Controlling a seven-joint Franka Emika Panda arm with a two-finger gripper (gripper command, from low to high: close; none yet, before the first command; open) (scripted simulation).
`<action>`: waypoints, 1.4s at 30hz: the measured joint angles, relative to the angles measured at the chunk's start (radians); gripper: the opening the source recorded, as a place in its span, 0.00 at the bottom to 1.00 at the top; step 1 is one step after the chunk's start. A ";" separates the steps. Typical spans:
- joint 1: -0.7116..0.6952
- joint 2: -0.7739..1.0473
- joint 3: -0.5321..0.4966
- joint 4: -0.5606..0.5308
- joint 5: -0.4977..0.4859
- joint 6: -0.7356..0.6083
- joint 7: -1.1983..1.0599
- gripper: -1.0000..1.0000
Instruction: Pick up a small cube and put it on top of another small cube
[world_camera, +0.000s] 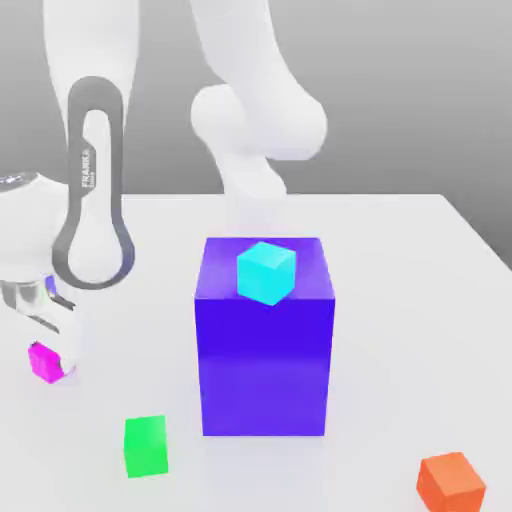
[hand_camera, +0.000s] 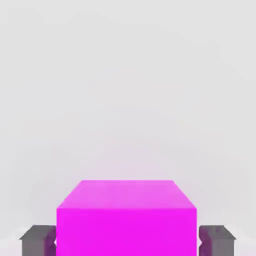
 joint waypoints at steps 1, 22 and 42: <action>0.000 0.000 0.000 0.000 -0.001 -0.001 0.001 0.00; 0.254 -0.249 -0.116 -0.019 -0.282 -0.228 0.702 0.00; 0.493 -0.301 -0.042 0.043 -0.371 -0.328 1.570 0.00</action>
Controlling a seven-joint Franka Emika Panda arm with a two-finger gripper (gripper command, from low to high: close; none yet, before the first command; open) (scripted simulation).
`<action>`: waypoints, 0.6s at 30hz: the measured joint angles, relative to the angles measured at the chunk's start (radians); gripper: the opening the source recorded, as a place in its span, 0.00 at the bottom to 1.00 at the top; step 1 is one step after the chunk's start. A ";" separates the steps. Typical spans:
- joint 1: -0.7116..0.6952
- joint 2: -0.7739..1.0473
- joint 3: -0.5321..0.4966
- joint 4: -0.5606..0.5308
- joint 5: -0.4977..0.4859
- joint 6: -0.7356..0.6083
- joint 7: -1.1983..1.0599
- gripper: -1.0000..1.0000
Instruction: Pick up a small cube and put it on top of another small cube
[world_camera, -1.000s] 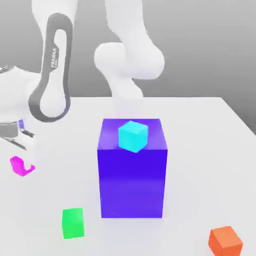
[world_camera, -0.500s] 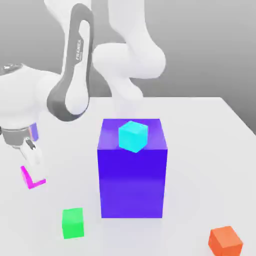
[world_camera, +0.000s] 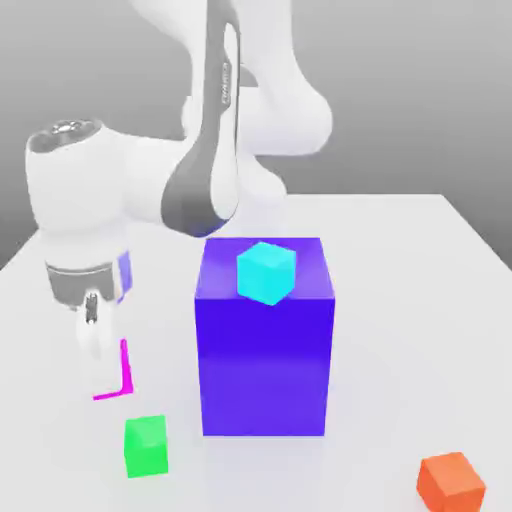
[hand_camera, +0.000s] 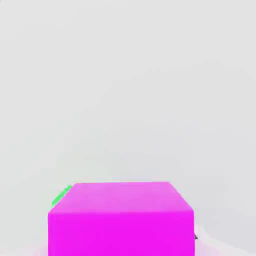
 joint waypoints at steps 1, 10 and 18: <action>0.011 -0.003 0.004 0.003 -0.007 -0.005 0.045 0.00; 0.038 0.077 0.025 0.024 0.019 0.064 0.172 0.00; 0.019 0.179 0.058 0.027 0.073 0.154 0.132 1.00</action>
